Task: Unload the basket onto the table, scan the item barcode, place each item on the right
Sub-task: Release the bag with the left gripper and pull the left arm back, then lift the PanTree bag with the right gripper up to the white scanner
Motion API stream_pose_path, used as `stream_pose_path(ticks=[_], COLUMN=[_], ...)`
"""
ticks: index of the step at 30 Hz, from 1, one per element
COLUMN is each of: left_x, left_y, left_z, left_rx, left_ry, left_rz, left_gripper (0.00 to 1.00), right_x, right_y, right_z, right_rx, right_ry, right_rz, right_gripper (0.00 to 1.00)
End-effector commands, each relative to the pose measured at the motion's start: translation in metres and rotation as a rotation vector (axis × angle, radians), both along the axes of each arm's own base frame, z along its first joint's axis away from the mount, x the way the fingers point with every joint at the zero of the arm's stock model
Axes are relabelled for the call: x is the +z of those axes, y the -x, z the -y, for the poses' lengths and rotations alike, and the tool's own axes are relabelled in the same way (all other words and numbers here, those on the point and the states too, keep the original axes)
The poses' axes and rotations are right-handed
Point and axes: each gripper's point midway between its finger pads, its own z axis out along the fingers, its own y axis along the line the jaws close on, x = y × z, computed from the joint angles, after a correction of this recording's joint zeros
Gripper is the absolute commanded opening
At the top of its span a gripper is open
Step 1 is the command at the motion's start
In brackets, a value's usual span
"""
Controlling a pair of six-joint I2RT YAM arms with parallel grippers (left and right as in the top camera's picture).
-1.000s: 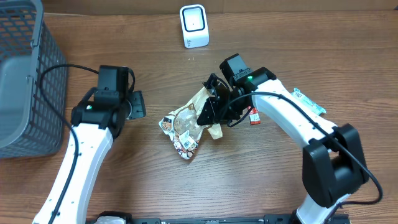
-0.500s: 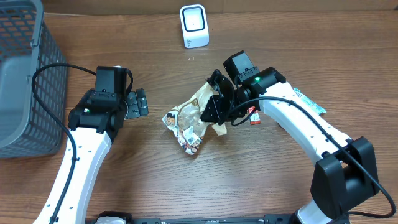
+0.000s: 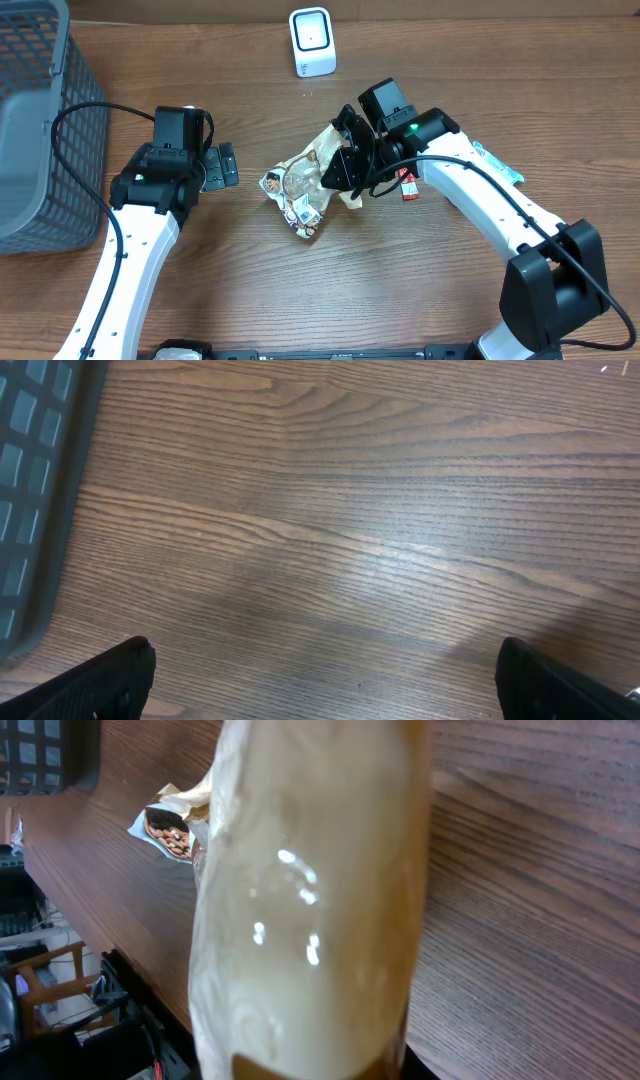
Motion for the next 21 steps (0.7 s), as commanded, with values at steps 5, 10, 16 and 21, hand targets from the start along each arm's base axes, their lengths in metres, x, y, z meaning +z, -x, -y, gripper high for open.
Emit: stream_pose_path(ticks=[5,10,16,21], left_x=[0.009,0.009,0.009,0.009], left_y=[-0.003,-0.003,-0.003,-0.003], left_z=[-0.004,-0.004,-0.004,-0.005], left_rx=[0.004,0.004,0.004,0.005], left_ry=[-0.019,-0.019,-0.019,-0.019], left_rz=[0.020,0.020,0.020,0.020], left_gripper=[1.00,1.00,1.00,1.00], right_x=[0.008,0.014,0.067,0.138], right_y=[-0.019,-0.040,-0.071,-0.091], right_z=[0.007,0.025,0.045,0.055], right_rx=[-0.031,-0.091,-0.173,-0.165], right_ry=[0.044,0.162,0.280,0.331], right_rz=[0.122,0.207,0.360,0.558], right_gripper=[0.04,0.04,0.03,0.03])
